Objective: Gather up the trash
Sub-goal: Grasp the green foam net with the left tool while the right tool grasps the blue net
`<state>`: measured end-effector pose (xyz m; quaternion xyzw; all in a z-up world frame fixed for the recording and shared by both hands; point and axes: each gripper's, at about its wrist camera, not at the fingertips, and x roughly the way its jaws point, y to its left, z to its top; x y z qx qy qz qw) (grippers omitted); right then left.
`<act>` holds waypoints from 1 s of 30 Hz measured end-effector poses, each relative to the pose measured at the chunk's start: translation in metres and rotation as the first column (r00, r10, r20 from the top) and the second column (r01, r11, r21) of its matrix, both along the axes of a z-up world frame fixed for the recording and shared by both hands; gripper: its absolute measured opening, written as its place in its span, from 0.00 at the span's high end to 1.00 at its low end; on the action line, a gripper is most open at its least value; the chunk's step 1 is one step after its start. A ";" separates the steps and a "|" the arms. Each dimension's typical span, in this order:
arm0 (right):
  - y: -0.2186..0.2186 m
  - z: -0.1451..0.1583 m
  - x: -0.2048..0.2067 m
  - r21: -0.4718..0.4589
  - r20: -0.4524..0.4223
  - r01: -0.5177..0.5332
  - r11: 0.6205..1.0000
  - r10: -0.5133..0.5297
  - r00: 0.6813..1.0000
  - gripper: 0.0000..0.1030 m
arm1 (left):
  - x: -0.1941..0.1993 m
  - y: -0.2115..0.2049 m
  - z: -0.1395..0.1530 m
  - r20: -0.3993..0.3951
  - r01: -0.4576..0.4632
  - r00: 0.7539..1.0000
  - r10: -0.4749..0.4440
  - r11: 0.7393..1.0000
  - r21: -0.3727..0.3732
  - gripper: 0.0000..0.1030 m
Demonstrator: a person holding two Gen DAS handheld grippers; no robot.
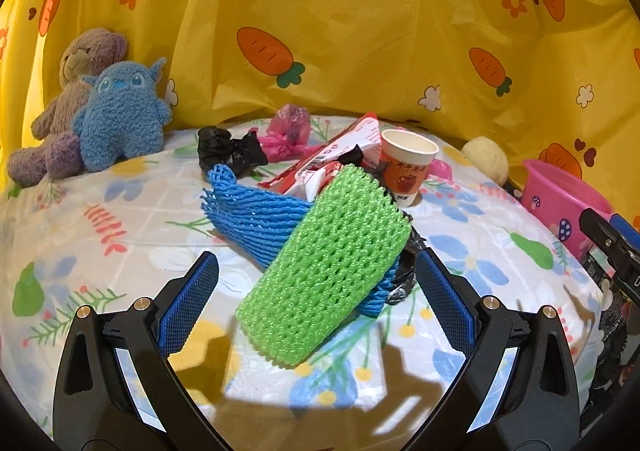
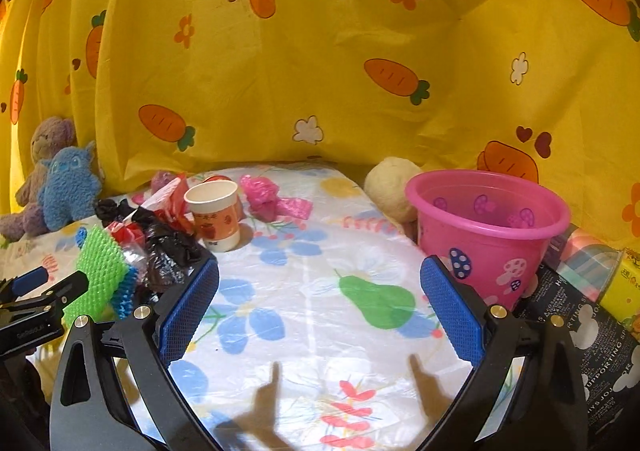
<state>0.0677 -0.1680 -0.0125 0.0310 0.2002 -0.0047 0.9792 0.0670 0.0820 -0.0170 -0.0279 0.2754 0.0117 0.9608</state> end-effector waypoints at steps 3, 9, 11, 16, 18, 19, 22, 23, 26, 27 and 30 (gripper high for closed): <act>0.011 0.000 0.001 -0.005 -0.002 -0.027 1.000 0.027 1.000 0.06 | 0.009 0.002 -0.005 -0.052 0.028 0.998 -0.028 1.000 -0.006 0.06; 0.024 -0.002 0.005 -0.010 -0.013 -0.059 0.998 0.059 0.998 0.06 | 0.030 0.008 -0.020 -0.163 0.060 0.984 -0.069 0.997 -0.056 0.34; 0.027 -0.003 0.007 -0.011 -0.021 -0.068 0.998 0.068 0.997 0.06 | 0.030 0.011 -0.022 -0.167 0.063 0.983 -0.075 0.995 -0.075 0.47; 0.038 -0.006 0.009 -0.009 -0.038 -0.100 0.995 0.099 0.994 0.06 | 0.026 0.012 -0.021 -0.164 0.071 0.983 -0.086 0.993 -0.093 0.77; 0.043 -0.007 0.011 -0.012 -0.044 -0.115 0.993 0.114 0.993 0.06 | 0.020 0.016 -0.016 -0.147 0.076 0.985 -0.094 0.989 -0.126 0.81; 0.046 -0.008 0.011 -0.015 -0.047 -0.124 0.992 0.123 0.991 0.06 | 0.016 0.018 -0.012 -0.129 0.083 0.986 -0.104 0.985 -0.152 0.81; 0.055 -0.010 0.011 -0.021 -0.052 -0.155 0.988 0.154 0.987 0.06 | 0.001 0.027 0.006 -0.064 0.069 0.995 -0.082 0.981 -0.184 0.82; 0.058 -0.010 0.012 -0.023 -0.054 -0.165 0.986 0.164 0.985 0.06 | -0.002 0.030 0.012 -0.047 0.062 0.996 -0.072 0.980 -0.188 0.82; 0.069 -0.012 0.016 -0.020 -0.067 -0.209 0.978 0.207 0.976 0.06 | -0.012 0.043 0.023 -0.007 -0.006 1.000 0.005 0.983 -0.186 0.82; 0.073 -0.013 0.017 -0.019 -0.073 -0.225 0.974 0.223 0.972 0.06 | -0.015 0.046 0.025 0.003 -0.036 0.999 0.037 0.983 -0.179 0.82; 0.091 -0.016 0.023 -0.013 -0.097 -0.286 0.958 0.283 0.954 0.06 | -0.020 0.059 0.028 0.017 -0.121 0.992 0.125 0.980 -0.160 0.82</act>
